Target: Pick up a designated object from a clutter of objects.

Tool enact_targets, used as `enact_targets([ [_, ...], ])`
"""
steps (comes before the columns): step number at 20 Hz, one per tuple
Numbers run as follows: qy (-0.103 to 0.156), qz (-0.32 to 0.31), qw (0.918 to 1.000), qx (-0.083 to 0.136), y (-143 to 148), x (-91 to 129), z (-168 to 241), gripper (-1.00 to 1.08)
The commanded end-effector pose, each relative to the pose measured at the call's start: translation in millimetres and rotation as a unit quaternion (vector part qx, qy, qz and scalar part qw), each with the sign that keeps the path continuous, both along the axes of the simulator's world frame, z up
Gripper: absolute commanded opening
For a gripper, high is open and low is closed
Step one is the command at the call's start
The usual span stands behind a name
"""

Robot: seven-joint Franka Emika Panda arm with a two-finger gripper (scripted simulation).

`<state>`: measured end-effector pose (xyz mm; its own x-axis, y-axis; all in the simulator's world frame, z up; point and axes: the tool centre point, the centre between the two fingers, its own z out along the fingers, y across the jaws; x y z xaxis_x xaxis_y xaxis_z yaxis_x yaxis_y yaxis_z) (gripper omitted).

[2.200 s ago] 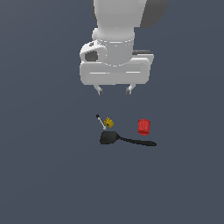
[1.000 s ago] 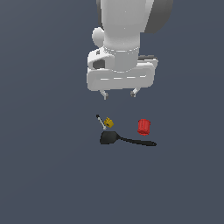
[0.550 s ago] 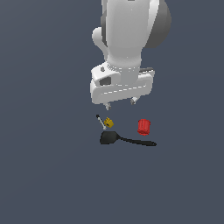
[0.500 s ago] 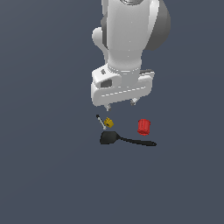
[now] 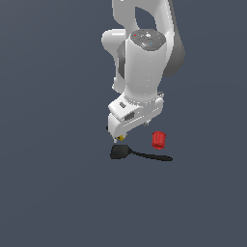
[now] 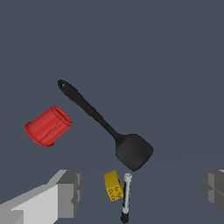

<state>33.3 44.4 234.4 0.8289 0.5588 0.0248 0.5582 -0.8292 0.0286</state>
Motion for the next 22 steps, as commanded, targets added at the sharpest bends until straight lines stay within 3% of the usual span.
enact_targets([
  [1,0.002,0.039,0.9992,-0.003,3.1,1.7,-14.7,1.00],
  [6,0.006,0.114,0.9934,-0.006,9.8,3.7,-44.0,1.00],
  [11,0.010,0.190,0.9817,-0.008,17.0,3.8,-73.3,1.00],
  [22,0.017,0.344,0.9387,-0.007,33.7,-1.8,-134.3,1.00],
])
